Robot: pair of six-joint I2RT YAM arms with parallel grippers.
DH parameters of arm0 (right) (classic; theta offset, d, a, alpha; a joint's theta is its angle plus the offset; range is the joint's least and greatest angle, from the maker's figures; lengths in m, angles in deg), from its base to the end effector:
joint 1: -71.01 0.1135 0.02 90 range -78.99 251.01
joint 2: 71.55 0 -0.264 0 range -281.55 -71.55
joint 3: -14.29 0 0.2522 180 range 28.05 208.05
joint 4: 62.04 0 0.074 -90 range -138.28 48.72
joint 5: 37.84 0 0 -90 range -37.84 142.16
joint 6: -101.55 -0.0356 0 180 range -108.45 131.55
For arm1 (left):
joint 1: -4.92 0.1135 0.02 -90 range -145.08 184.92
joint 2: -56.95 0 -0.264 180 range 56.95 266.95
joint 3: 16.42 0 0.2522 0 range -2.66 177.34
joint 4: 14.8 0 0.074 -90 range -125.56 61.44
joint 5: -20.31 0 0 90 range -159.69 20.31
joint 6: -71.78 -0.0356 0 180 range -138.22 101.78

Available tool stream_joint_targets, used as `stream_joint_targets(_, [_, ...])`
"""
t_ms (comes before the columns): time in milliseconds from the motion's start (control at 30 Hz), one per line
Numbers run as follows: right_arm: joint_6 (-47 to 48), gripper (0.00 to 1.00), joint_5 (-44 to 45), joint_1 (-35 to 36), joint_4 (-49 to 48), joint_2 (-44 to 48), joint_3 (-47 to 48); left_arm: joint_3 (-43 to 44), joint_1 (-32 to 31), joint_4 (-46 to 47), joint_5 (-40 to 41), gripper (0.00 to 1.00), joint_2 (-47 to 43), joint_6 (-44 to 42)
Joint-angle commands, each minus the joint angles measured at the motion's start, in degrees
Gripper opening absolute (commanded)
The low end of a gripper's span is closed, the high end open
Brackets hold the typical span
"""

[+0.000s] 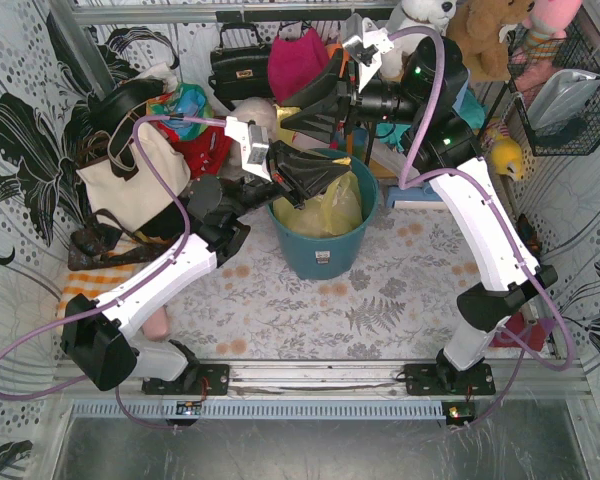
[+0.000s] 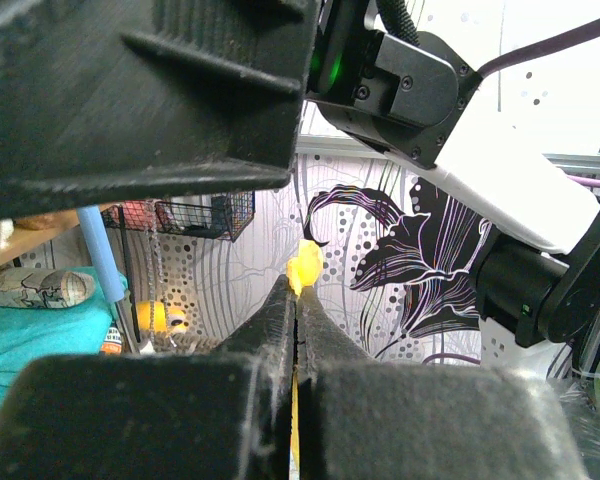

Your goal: Tie the trash bag

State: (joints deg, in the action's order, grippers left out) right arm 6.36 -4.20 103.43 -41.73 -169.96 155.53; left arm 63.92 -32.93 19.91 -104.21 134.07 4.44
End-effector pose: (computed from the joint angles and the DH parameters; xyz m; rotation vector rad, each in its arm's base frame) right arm 0.2628 0.2020 0.5820 -1.1476 0.8854 1.1191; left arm 0.2201 -0.1966 0.4485 0.7189 0.8551 -1.2253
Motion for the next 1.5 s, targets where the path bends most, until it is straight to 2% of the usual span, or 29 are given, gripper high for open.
stream_joint_targets(0, [-0.5,0.39,0.3,-0.3,-1.3,-1.4,1.5,0.5,-0.2,3.1,-0.3,0.00,-0.3,0.4])
stream_joint_targets(200, [-0.7,0.32,0.2,-0.3,-1.1,-2.2,2.4,0.4,-0.3,3.1,-0.3,0.00,-0.4,0.4])
stream_joint_targets(267, [-0.8,0.21,0.6,-0.3,-1.4,-2.1,2.2,0.4,-0.3,3.2,-0.3,0.00,-0.3,0.4])
stream_joint_targets(333, [-1.2,0.04,1.6,-0.3,-1.7,-1.8,2.1,0.5,-0.3,3.2,-0.1,0.00,-0.3,0.4])
stream_joint_targets(367, [-1.9,0.01,2.2,-0.3,-1.9,-1.7,2.0,0.4,-0.3,3.3,0.0,0.00,-0.3,0.4])
stream_joint_targets(533, [-6.0,0.00,7.6,-0.3,-3.5,0.2,-0.3,0.8,-0.2,3.2,0.6,0.00,-0.1,-0.1])
stream_joint_targets(700, [-8.4,0.00,16.2,-0.3,-4.8,5.6,-7.8,2.7,-0.2,1.7,2.4,0.00,0.5,-2.5])
stream_joint_targets(900, [-12.4,0.00,32.2,-0.3,-5.1,13.2,-19.1,4.3,-0.2,-0.3,5.0,0.00,1.2,-5.4])
stream_joint_targets(1133, [-21.6,0.00,49.5,-0.3,-5.6,22.2,-32.3,3.0,-0.1,2.1,9.2,0.00,1.0,-5.8])
stream_joint_targets(1267, [-26.3,0.00,53.0,-0.3,-8.5,25.5,-40.6,2.2,-0.1,4.8,10.9,0.00,0.8,-5.4])
stream_joint_targets(1467, [-31.3,0.00,54.3,-0.3,-12.7,29.5,-47.6,2.9,0.0,6.6,12.7,0.00,1.2,-4.7])
